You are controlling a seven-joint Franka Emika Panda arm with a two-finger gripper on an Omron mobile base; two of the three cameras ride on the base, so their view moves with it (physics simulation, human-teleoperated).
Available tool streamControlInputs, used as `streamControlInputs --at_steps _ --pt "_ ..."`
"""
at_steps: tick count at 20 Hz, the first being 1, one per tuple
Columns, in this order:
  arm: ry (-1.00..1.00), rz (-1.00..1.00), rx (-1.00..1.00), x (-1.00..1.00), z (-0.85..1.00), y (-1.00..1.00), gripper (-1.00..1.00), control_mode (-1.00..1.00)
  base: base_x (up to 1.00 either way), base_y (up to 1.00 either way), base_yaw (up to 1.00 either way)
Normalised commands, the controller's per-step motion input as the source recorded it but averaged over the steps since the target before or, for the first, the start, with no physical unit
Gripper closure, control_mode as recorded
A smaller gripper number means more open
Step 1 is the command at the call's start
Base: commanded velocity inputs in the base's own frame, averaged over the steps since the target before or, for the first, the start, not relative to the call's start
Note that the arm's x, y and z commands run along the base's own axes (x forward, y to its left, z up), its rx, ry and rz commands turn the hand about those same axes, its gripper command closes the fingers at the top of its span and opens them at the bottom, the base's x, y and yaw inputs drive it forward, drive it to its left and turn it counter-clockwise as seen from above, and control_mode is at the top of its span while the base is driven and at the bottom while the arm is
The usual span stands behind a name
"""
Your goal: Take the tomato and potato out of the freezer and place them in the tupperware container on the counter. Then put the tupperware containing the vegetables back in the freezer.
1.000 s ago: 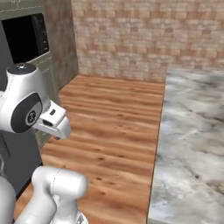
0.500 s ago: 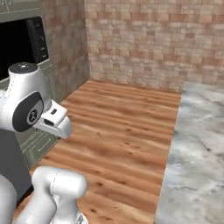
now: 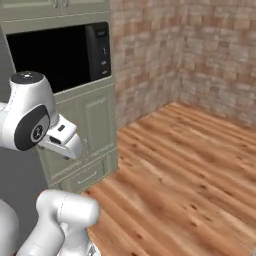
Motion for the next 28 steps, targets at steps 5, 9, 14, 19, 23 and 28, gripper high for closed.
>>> streamControlInputs --at_steps 5,9,14,19,23,28 --pt "0.00 0.00 0.00 0.00 0.00 0.00 -1.00 1.00 0.41 0.36 0.81" --pt "0.00 0.00 0.00 0.00 0.00 0.00 -1.00 1.00 0.07 0.47 0.85" --pt "0.00 0.00 0.00 0.00 0.00 0.00 -1.00 1.00 0.27 0.38 0.77" --pt "0.00 0.00 0.00 0.00 0.00 0.00 -1.00 1.00 0.55 0.50 0.56" --pt "0.00 0.00 0.00 0.00 0.00 0.00 -1.00 1.00 0.37 0.69 0.30" --pt "0.00 0.00 0.00 0.00 0.00 0.00 -1.00 1.00 0.32 0.77 0.20"
